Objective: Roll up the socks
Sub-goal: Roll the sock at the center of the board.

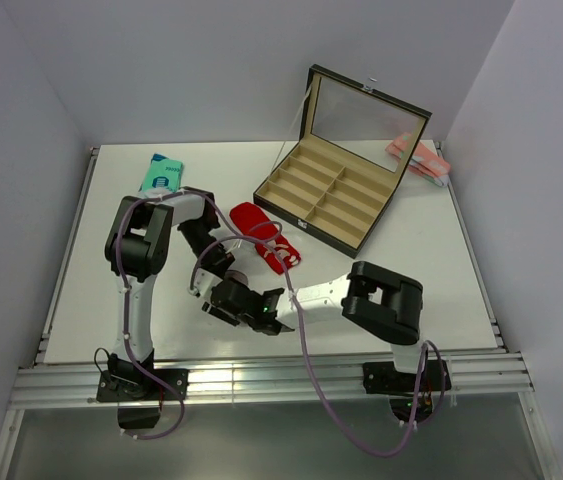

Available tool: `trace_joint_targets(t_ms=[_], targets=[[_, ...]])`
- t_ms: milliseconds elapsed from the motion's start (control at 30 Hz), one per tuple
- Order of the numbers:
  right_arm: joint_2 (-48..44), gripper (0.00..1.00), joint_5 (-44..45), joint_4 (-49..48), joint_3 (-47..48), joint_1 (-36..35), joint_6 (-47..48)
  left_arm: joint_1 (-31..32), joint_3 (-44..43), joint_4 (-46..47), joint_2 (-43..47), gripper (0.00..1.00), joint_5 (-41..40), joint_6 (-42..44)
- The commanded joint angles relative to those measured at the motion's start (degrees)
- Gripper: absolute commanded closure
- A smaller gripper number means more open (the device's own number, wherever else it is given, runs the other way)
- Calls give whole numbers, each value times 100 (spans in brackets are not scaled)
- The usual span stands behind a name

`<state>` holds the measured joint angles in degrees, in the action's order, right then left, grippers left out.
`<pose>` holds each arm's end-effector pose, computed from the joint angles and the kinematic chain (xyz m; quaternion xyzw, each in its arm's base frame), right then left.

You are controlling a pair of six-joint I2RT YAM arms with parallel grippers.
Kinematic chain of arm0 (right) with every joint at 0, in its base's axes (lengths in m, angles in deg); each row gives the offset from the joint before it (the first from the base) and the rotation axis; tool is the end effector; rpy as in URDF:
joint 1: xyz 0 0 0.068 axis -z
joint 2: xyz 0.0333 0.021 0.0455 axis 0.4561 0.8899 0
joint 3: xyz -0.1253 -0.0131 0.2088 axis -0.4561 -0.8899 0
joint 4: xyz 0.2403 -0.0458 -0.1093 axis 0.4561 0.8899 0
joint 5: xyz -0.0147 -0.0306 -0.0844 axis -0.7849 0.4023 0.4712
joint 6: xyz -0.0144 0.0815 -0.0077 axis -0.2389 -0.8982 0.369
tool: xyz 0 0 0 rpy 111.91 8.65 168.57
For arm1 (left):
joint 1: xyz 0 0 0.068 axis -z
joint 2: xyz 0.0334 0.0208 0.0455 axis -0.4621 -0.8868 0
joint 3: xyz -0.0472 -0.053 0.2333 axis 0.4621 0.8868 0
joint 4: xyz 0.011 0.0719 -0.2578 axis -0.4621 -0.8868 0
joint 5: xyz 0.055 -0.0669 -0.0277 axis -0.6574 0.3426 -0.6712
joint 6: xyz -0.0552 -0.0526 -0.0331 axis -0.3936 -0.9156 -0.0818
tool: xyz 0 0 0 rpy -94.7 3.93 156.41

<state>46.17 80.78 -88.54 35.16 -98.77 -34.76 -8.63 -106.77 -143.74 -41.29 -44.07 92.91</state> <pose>0.1497 0.3892 0.0885 -0.5140 0.7411 0.1250 0.4134 0.2775 -0.1439 0.0669 -0.4506 -0.7799 0.3958 0.1791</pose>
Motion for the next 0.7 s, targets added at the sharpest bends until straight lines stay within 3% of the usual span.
trace_joint_targets(t_ms=[0, 133, 167, 367, 667], targets=[[244, 53, 163, 63, -4, -26, -44, 26, -142, 467, -137, 96, -409, 155], [165, 85, -107, -25, -144, -17, -211, -26, -195, 546, -66, 89, -242, 32], [147, 87, -231, -52, -180, 0, -299, -35, -195, 694, 3, 83, -207, -90], [-64, 89, -1302, -245, -391, 360, -667, -307, -169, 1433, 521, 68, 267, -854], [-20, 90, -2701, -210, -382, 1019, -914, -1361, -327, 2049, 1190, 60, 1445, -1638]])
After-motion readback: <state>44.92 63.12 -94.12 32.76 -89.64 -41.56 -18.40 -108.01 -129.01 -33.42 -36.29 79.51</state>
